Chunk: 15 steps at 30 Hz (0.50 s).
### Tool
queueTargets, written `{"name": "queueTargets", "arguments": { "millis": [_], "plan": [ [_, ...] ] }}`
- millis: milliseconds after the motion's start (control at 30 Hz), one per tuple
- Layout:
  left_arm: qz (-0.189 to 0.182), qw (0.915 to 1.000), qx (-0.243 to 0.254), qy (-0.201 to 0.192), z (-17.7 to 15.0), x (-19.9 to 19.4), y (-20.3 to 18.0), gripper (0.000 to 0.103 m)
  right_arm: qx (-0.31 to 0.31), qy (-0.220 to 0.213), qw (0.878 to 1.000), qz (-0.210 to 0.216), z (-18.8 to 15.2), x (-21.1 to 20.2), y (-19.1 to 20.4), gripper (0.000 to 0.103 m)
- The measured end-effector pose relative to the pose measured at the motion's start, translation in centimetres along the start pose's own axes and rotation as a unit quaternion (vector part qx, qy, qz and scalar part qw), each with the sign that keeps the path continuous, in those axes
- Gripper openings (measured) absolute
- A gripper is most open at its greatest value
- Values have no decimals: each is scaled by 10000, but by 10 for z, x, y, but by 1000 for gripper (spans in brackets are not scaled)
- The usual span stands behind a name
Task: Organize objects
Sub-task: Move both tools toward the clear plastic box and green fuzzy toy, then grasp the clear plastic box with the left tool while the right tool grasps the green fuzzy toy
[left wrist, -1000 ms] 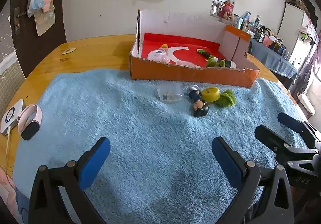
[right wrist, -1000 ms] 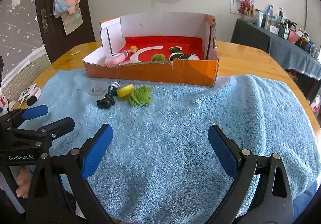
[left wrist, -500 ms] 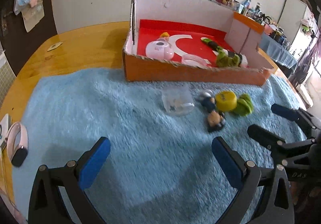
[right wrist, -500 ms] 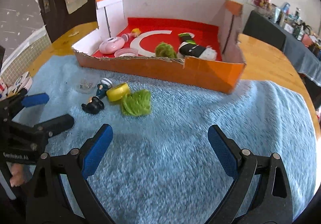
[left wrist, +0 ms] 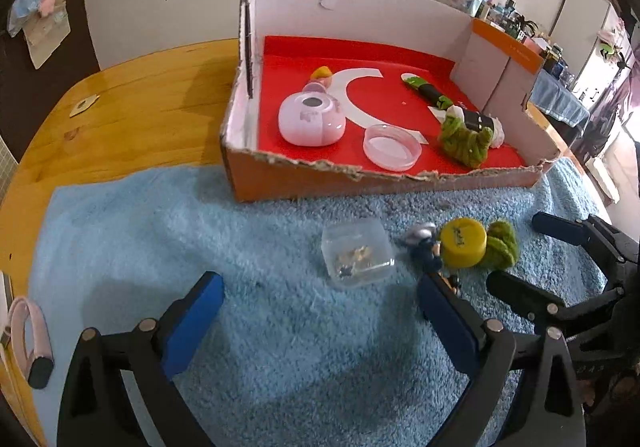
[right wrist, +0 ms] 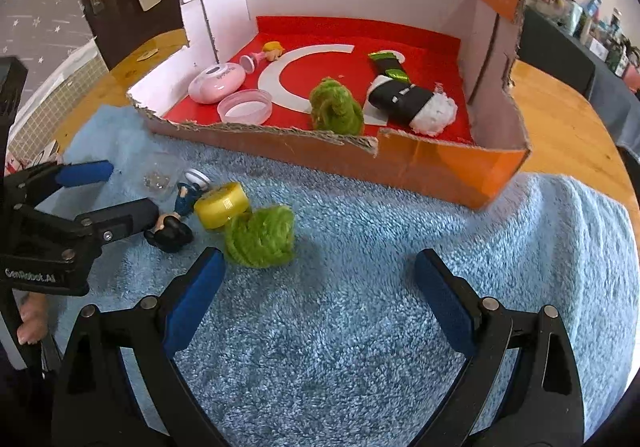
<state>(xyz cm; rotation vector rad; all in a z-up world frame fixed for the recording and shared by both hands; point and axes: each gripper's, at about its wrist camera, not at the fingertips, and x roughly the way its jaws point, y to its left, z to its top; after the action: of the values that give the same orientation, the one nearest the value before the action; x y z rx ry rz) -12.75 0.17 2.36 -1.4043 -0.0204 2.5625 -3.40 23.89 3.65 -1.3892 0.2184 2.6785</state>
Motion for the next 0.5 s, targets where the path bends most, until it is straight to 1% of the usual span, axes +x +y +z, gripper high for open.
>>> {"name": "queueTargets", "arguments": {
  "millis": [67, 133, 200, 267, 300, 333, 367, 400, 433, 467, 500],
  "plan": [
    [-11, 10000, 43, 12, 2, 2, -1, 96, -113, -20, 9999, 1, 1, 0, 3, 96],
    [-35, 10000, 50, 21, 4, 3, -1, 95, -186, -44, 9998, -5, 2, -1, 5, 87],
    [-46, 10000, 34, 16, 6, 4, -1, 93, -225, -37, 9997, 16, 3, 0, 6, 82],
    [-79, 10000, 26, -20, 7, 4, -2, 88, -234, -75, 9997, 23, 3, 0, 7, 77],
    [-76, 10000, 24, -34, 7, 4, -2, 88, -240, -82, 9997, 47, 4, 0, 7, 73],
    [-82, 10000, 22, -50, 8, 4, -2, 85, -244, -81, 9996, 81, 4, 0, 8, 68],
    [-86, 9999, 20, -61, 8, 4, -2, 82, -254, -75, 9996, 125, 4, 0, 9, 67],
    [-79, 9999, 21, -69, 8, 3, -2, 81, -267, -71, 9995, 141, 4, 1, 9, 63],
    [-78, 9999, 30, -81, 8, 3, -2, 77, -292, -71, 9994, 146, 4, 1, 11, 59],
    [-96, 9999, 48, -83, 8, 3, -3, 75, -327, -73, 9993, 169, 4, 1, 12, 58],
    [-104, 9999, 58, -87, 8, 2, -3, 74, -351, -74, 9992, 189, 4, 2, 14, 54]
  ]
}}
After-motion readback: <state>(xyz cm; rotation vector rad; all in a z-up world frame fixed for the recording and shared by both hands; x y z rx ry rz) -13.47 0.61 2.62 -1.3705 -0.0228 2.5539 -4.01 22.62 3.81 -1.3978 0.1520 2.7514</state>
